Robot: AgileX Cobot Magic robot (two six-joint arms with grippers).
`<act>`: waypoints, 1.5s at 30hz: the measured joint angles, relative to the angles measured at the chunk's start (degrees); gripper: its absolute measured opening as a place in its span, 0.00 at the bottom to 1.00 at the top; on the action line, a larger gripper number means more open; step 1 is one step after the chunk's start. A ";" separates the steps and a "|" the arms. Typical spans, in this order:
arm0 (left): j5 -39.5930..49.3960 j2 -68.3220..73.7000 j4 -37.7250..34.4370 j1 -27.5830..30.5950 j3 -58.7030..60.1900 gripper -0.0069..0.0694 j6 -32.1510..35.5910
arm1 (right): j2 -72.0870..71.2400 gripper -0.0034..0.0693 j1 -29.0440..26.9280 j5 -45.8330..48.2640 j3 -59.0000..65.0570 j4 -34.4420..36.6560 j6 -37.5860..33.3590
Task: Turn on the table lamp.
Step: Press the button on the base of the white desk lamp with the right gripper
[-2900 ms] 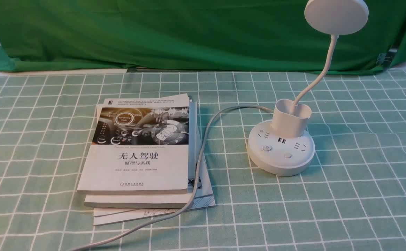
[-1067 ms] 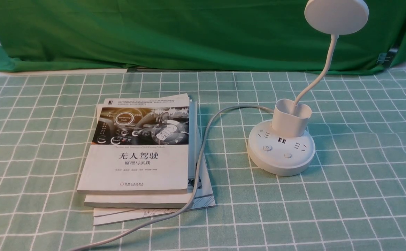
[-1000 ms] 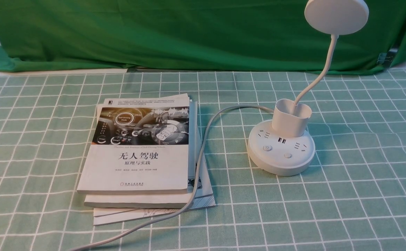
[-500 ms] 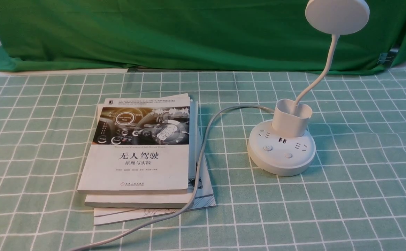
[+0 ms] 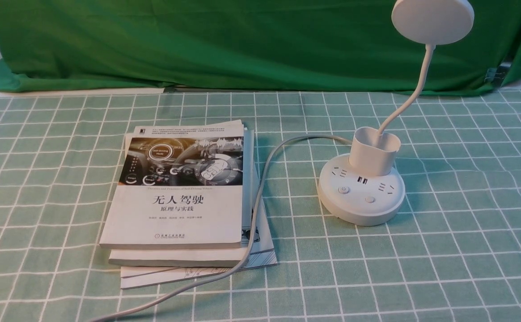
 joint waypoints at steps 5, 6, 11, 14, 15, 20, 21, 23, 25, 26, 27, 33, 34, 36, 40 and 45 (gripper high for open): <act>0.00 0.00 0.00 0.00 0.00 0.12 0.00 | 13.89 0.08 8.22 5.98 -6.60 1.19 -5.38; 0.00 0.00 0.00 0.00 0.00 0.12 0.00 | 16.60 0.08 9.92 6.20 -7.16 1.24 -5.85; 0.00 0.00 0.00 0.00 0.00 0.12 0.00 | 28.74 0.08 14.95 4.99 -8.18 1.52 -6.26; 0.00 0.00 0.00 0.00 0.00 0.12 0.00 | 36.21 0.08 15.56 2.08 -8.45 1.59 -6.42; 0.00 0.00 0.00 0.00 0.00 0.12 0.00 | 38.93 0.08 15.69 0.85 -8.70 1.59 -6.42; 0.00 0.00 0.00 0.00 0.00 0.12 0.00 | 47.11 0.08 16.58 -1.84 -11.33 2.00 -6.42; 0.00 0.00 0.00 0.00 0.00 0.12 0.00 | 48.58 0.08 16.83 -2.36 -11.98 2.17 -6.42; 0.00 0.00 0.00 0.00 0.00 0.12 0.00 | 53.14 0.08 17.07 -3.91 -14.40 2.77 -6.44; 0.00 0.00 0.00 0.00 0.00 0.12 0.00 | 55.93 0.08 17.40 -5.21 -15.96 2.84 -6.44; 0.00 0.00 0.00 0.00 0.00 0.12 0.00 | 56.92 0.08 17.45 -5.78 -16.48 2.92 -6.44; 0.00 0.00 0.00 0.00 0.00 0.12 0.00 | 58.03 0.08 17.58 -6.53 -17.04 3.05 -6.44; 0.00 0.00 0.00 0.00 0.00 0.12 0.00 | 62.18 0.08 17.58 -10.44 -18.11 3.21 -6.44; 0.00 0.00 0.00 0.00 0.00 0.12 0.00 | 62.55 0.08 17.58 -10.90 -18.11 3.21 -6.44; 0.00 0.00 0.00 0.00 0.00 0.12 0.00 | 63.14 0.08 17.58 -11.89 -18.16 3.21 -6.44; 0.00 0.00 0.00 0.00 0.00 0.12 0.00 | 64.42 0.08 17.58 -14.08 -18.16 3.27 -6.44; 0.00 0.00 0.00 0.00 0.00 0.12 0.00 | 65.68 0.09 17.58 -15.24 -18.16 3.28 -6.44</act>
